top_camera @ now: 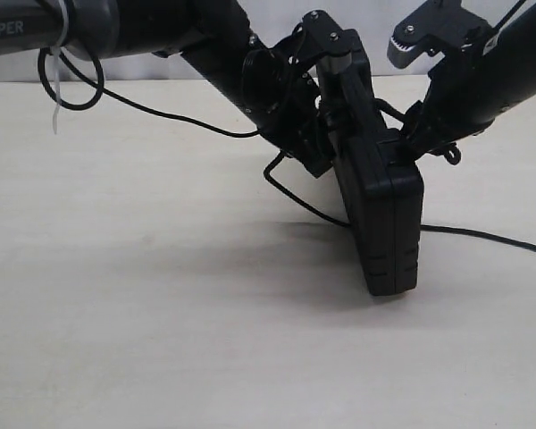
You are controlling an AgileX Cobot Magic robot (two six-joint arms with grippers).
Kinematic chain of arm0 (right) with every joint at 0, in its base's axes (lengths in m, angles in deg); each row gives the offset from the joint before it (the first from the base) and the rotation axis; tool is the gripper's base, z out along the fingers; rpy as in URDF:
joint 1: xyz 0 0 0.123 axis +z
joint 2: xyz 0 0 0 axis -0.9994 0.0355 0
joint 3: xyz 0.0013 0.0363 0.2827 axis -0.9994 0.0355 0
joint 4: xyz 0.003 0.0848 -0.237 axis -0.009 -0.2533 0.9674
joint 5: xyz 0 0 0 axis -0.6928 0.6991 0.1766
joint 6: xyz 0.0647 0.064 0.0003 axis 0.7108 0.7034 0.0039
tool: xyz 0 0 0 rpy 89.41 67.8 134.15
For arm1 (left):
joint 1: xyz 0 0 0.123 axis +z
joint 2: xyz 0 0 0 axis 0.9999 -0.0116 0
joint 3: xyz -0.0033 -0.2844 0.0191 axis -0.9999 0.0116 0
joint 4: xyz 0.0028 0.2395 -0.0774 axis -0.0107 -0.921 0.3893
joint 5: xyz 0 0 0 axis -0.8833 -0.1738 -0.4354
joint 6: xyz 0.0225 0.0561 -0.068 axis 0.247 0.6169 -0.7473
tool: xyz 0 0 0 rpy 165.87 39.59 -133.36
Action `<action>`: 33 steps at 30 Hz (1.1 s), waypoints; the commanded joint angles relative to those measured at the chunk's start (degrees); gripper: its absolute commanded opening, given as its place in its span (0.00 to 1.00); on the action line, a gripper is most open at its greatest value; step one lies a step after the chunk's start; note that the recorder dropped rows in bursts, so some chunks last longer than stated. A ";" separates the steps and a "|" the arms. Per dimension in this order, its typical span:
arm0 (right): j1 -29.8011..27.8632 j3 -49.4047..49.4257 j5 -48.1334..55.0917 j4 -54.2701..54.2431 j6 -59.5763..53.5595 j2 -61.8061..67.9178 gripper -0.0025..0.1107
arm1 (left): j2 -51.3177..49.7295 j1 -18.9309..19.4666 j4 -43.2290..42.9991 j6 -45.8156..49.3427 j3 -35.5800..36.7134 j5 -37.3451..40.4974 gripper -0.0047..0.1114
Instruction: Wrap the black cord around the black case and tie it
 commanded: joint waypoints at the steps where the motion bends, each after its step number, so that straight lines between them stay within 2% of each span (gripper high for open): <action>1: -0.01 1.27 0.15 2.22 -3.07 1.66 0.44 | 0.43 -0.03 -0.57 -0.13 -0.10 1.80 0.18; 4: -0.01 1.30 -0.22 2.22 -3.07 2.30 0.39 | 0.43 -0.03 -2.91 -0.13 -0.10 3.09 0.18; 8: -0.01 1.30 -0.44 2.58 -3.07 2.58 0.10 | 0.43 -0.03 -5.68 -0.13 -0.10 5.29 0.18; 9: -0.01 1.30 -0.55 2.72 -3.23 2.58 0.06 | 0.43 -0.03 -5.93 -0.13 -0.10 5.72 0.18; 14: -0.01 1.30 -0.68 2.72 -3.08 2.48 0.06 | 0.43 -0.03 -8.74 -0.13 -0.10 6.28 0.18; 19: -0.01 1.18 -4.59 7.49 5.70 1.06 0.06 | 2.93 0.09 -22.57 -1.28 -0.10 14.35 0.18; 23: -0.01 1.18 -2.99 6.14 6.36 1.06 0.06 | 6.57 0.09 -23.94 -3.02 -0.10 15.40 0.18; 25: -0.01 1.31 -1.74 3.27 2.55 1.06 0.06 | 6.45 0.09 -15.37 -2.65 -0.10 12.00 0.18; 28: -0.01 1.31 0.67 -4.15 -6.04 1.06 0.06 | 4.01 -0.01 -8.49 1.87 -0.10 10.65 0.18; 31: -0.65 1.18 -1.07 -0.16 7.53 1.06 0.06 | -0.90 -0.01 -5.41 4.35 -0.10 11.47 0.23; 33: -2.22 1.18 -1.08 6.14 17.16 1.06 0.07 | -3.55 -0.01 -0.73 10.17 -0.10 10.24 0.35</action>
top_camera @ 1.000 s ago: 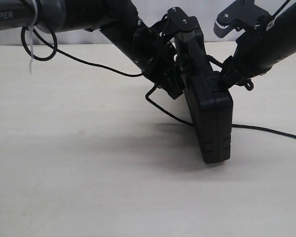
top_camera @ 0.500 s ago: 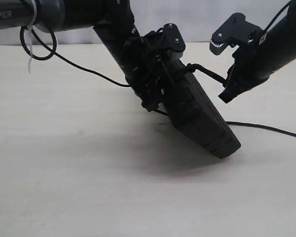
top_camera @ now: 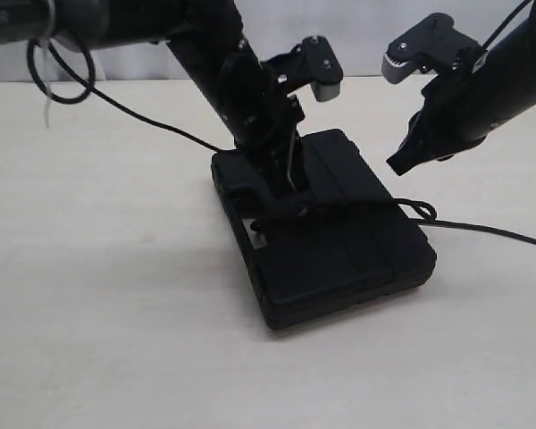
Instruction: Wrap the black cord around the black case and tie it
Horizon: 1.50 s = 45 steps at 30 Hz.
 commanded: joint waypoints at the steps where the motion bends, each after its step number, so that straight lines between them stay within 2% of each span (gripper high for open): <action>1: -3.47 -0.09 -0.98 9.43 16.04 -0.41 0.11 | -4.23 -0.11 9.28 11.52 -0.10 -2.53 0.42; 3: -7.09 -0.09 -1.87 9.34 19.94 -0.30 0.22 | -4.64 -0.75 12.11 18.06 -0.10 -6.01 0.48; 5: -9.73 -0.09 -2.12 8.63 21.49 0.11 0.29 | -4.88 -1.93 11.36 21.14 -0.10 -8.28 0.48; 8: -13.29 -0.85 -1.37 5.66 21.58 1.74 0.34 | -6.20 -3.61 11.39 26.40 -0.10 -10.17 0.48; 13: -17.45 -5.98 5.70 4.76 21.41 6.22 0.35 | -8.16 -5.68 3.65 25.91 -0.10 -17.49 0.48; 18: -21.35 -13.11 13.35 4.76 21.17 10.61 0.35 | -8.16 -5.58 -1.00 24.25 -0.10 -18.30 0.48; 20: -22.19 -14.76 16.16 4.76 20.91 11.73 0.35 | -8.16 -5.38 -4.76 22.17 -0.10 -18.12 0.43; 24: -22.27 -15.19 17.33 4.49 20.62 12.24 0.35 | -8.16 -4.68 -14.74 13.17 -0.10 -14.81 0.23; 28: -22.27 -14.45 20.59 2.24 19.01 12.24 0.35 | -8.16 -3.98 -16.86 12.45 -0.10 -9.03 0.04; 32: -21.98 -10.97 23.86 2.09 15.03 11.88 0.35 | -8.16 -3.98 -16.96 8.02 -0.10 -8.12 0.04; 34: -20.15 -6.75 21.59 3.50 5.80 11.72 0.37 | -8.16 -3.98 -16.74 7.43 -0.10 -8.17 0.04; 35: -16.95 -2.24 12.58 9.74 3.76 11.61 0.46 | -8.16 -3.98 -16.61 6.74 -0.10 -8.17 0.04; 36: -15.57 -0.63 7.37 15.79 9.60 11.91 0.50 | -8.16 -3.98 -16.62 6.47 -0.10 -8.17 0.04; 37: -14.96 -0.13 4.86 22.51 15.09 13.53 0.50 | -8.16 -3.98 -16.46 6.47 -0.10 -8.17 0.04; 39: -14.96 -0.13 5.61 27.61 16.22 16.42 0.50 | -8.16 -3.98 -16.32 6.47 -0.10 -8.17 0.04; 41: -14.96 -0.13 5.53 26.69 10.13 19.88 0.50 | -8.16 -3.98 -15.26 6.67 -0.10 -8.28 0.04; 44: -14.83 -0.82 0.62 26.11 8.53 23.71 0.50 | -8.16 -3.98 -15.26 6.67 -0.10 -8.28 0.04; 45: -14.83 -0.82 0.27 26.11 8.31 25.55 0.39 | -8.16 -3.98 -15.26 6.67 -0.10 -8.28 0.04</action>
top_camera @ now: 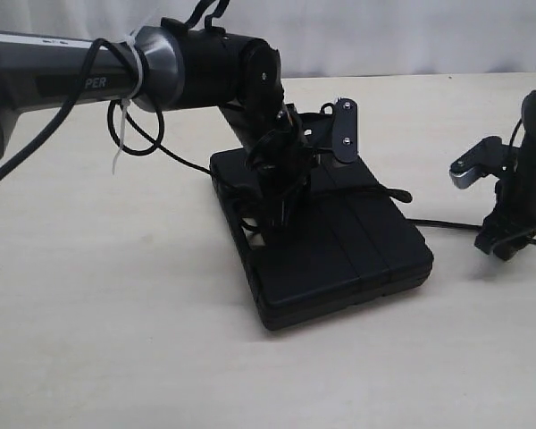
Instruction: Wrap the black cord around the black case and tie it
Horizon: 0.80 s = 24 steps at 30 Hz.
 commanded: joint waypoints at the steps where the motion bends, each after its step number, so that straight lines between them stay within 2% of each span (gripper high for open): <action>1: 0.03 -0.26 -3.23 -0.37 -1.57 4.39 0.27 | -0.56 0.18 -0.74 -0.37 0.66 3.84 0.04; 2: 0.18 -0.26 -1.22 -1.09 -2.54 5.71 0.08 | -0.56 0.18 -0.74 -0.37 0.66 3.84 0.04; 3: 0.39 -0.26 0.51 -3.80 -3.98 5.99 0.06 | -0.56 0.18 -0.74 -0.37 0.66 3.84 0.04; 6: 0.72 -7.28 10.33 -22.24 -6.89 5.99 0.06 | -0.56 0.18 -0.86 -0.37 0.66 5.19 0.04; 7: 0.00 -9.21 11.83 -29.25 -4.19 5.99 0.06 | -0.56 0.18 -0.98 -1.19 0.66 5.89 0.04; 12: -3.76 -10.18 2.95 -46.29 -3.40 4.94 0.06 | -0.56 0.18 0.44 -2.16 0.66 9.30 0.04; 15: -7.33 -11.94 6.36 -61.57 -12.71 4.94 0.06 | -0.56 0.18 0.71 -1.57 0.66 9.67 0.04; 17: -7.92 -14.97 9.34 -60.46 -14.88 4.83 0.06 | -0.56 0.18 0.71 0.03 0.66 10.56 0.04; 18: -7.79 -15.60 8.67 -57.19 -14.88 4.18 0.10 | -0.56 0.18 0.71 0.30 0.66 11.07 0.04; 19: -7.47 -15.60 7.93 -54.78 -16.84 3.37 0.18 | -0.56 0.18 0.71 0.79 0.66 11.13 0.04; 20: -6.31 -15.60 6.92 -50.17 -21.17 1.78 0.37 | -0.56 0.18 0.49 1.27 0.66 11.13 0.04; 21: -5.14 -15.60 6.29 -46.98 -22.16 0.69 0.47 | -0.56 0.18 0.67 1.27 0.66 11.13 0.04; 24: 0.95 -14.98 9.24 -35.04 -32.33 -1.91 0.48 | -0.56 0.18 0.67 1.27 0.66 11.13 0.04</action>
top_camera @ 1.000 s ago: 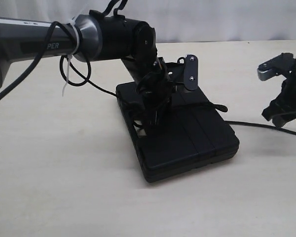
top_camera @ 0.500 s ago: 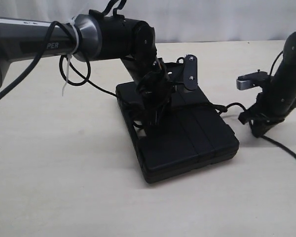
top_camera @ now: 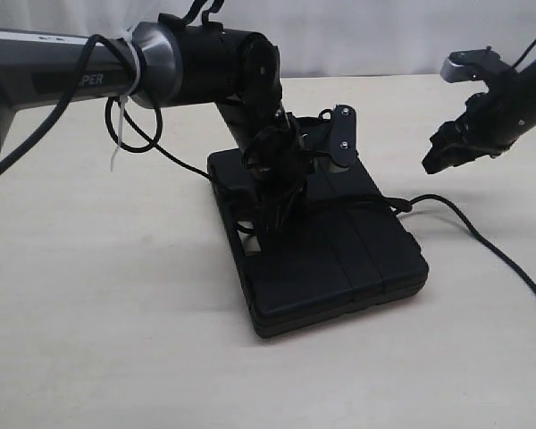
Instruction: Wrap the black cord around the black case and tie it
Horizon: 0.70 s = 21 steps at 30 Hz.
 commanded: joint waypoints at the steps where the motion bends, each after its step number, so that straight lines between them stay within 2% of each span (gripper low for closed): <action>1: 7.26 2.09 -0.80 20.63 -2.19 -1.54 0.48 | -0.89 0.09 -0.87 0.19 0.87 5.94 0.04; 2: 8.23 2.92 -1.99 26.72 0.73 -1.18 0.48 | -0.89 0.09 -0.77 0.19 0.87 6.05 0.04; 3: 8.22 2.92 -2.87 27.99 1.36 0.10 0.48 | -0.89 0.09 -0.67 0.19 0.87 6.05 0.04; 7: 8.22 2.92 -2.28 24.03 -3.99 4.89 0.48 | -0.89 0.09 -0.67 0.27 0.87 5.83 0.04; 8: 8.22 2.92 -2.60 24.03 -3.73 5.73 0.44 | -0.89 0.09 -0.57 0.27 0.87 5.85 0.04; 9: 8.22 2.92 -2.60 24.03 -2.98 5.75 0.28 | -0.89 0.09 -0.24 0.27 0.87 5.72 0.04; 10: 8.22 2.26 -2.21 23.43 -1.25 5.63 0.06 | -0.89 0.09 0.75 0.31 0.87 5.36 0.04; 11: 8.22 1.21 -2.31 23.13 1.62 5.38 0.06 | -0.89 0.09 1.63 0.63 0.87 5.13 0.04; 13: 8.22 -3.69 -2.85 21.78 14.73 4.11 0.06 | -0.89 0.09 2.27 1.49 0.87 5.95 0.04; 14: 8.22 -5.76 -1.23 16.40 18.01 3.61 0.06 | -0.89 0.09 2.27 1.62 0.87 6.22 0.04; 16: 8.11 -11.45 3.40 7.94 19.38 3.77 0.06 | -0.89 0.09 2.27 1.63 0.87 6.55 0.04; 21: 8.11 -15.25 0.62 8.04 23.26 3.77 0.06 | -0.89 -0.02 8.40 10.86 0.87 10.80 0.04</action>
